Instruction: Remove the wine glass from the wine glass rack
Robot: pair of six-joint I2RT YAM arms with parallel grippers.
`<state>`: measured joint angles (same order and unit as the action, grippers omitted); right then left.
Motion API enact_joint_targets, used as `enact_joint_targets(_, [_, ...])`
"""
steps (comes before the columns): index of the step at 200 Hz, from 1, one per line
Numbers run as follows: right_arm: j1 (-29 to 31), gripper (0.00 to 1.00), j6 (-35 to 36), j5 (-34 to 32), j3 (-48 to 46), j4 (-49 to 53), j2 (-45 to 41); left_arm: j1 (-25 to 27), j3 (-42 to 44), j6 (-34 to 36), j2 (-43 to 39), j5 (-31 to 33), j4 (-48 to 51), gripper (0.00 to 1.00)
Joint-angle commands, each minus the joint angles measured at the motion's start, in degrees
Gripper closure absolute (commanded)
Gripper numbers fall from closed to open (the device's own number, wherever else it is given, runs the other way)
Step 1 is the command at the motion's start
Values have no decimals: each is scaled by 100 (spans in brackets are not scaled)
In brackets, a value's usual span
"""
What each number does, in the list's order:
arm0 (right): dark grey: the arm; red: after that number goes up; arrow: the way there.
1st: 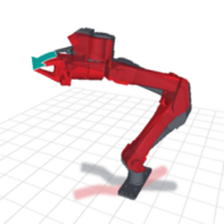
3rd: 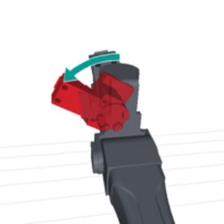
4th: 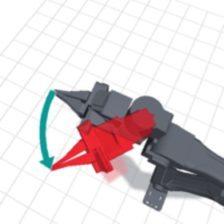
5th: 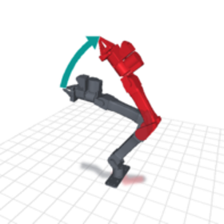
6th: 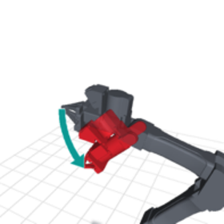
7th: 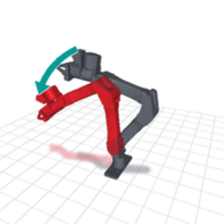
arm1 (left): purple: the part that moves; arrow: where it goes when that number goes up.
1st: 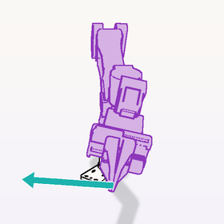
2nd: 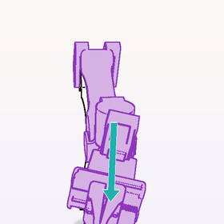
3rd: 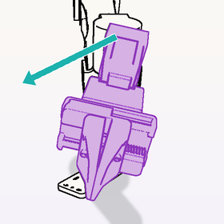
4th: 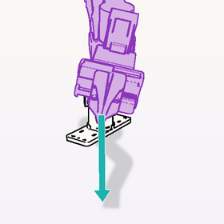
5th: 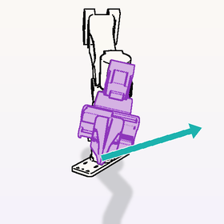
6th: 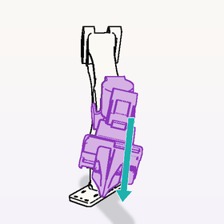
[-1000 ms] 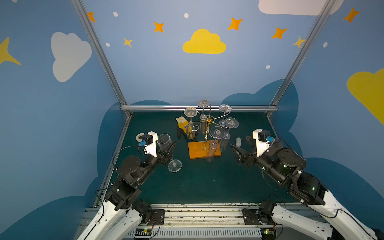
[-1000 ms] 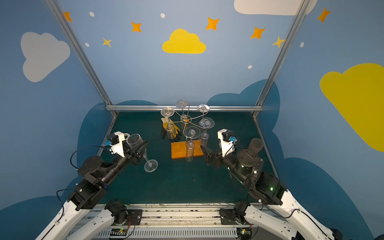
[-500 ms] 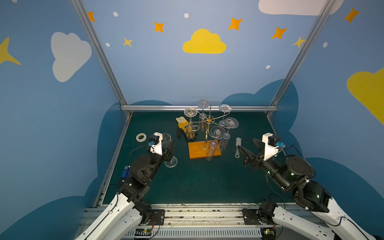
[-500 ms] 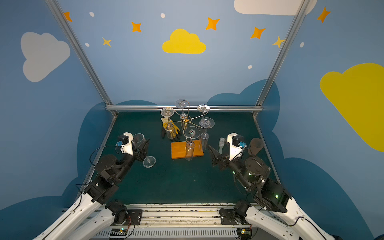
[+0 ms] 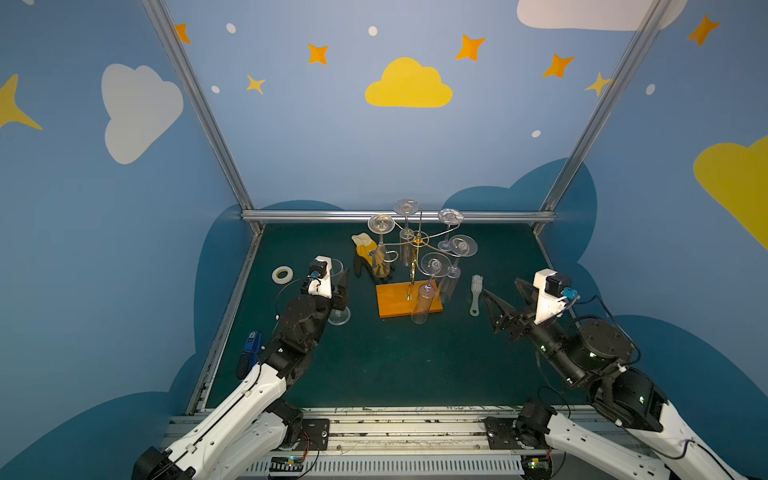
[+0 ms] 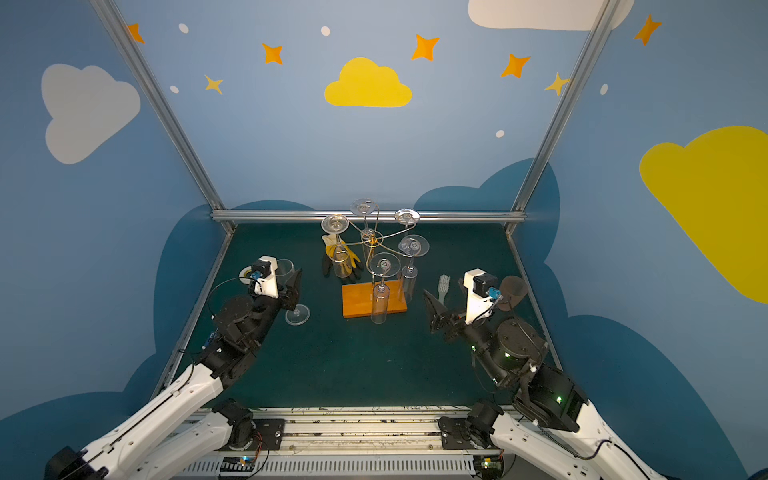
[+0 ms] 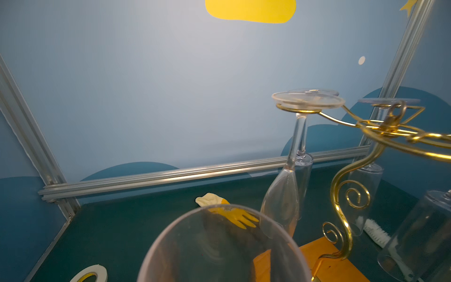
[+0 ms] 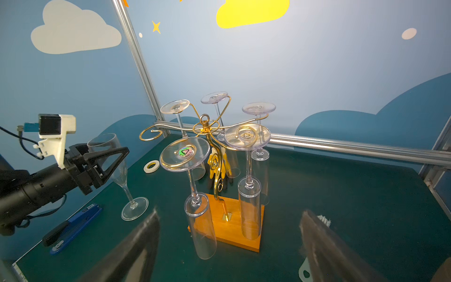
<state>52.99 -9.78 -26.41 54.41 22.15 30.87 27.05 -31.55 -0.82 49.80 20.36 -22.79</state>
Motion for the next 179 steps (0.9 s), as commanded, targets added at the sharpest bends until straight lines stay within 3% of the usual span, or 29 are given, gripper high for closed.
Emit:
enact_joint_targets(1, [-15, 11, 94, -110, 142, 95, -20, -157, 73, 65, 198, 76, -855, 51])
enact_joint_targets(90, [-26, 11, 100, -65, 296, 167, 135, -958, -136, -282, 2201, -340, -2548, 50])
enact_joint_targets(179, [-34, 11, 315, -214, 576, 347, 305, -1158, -906, -138, 3977, -454, -3542, 50])
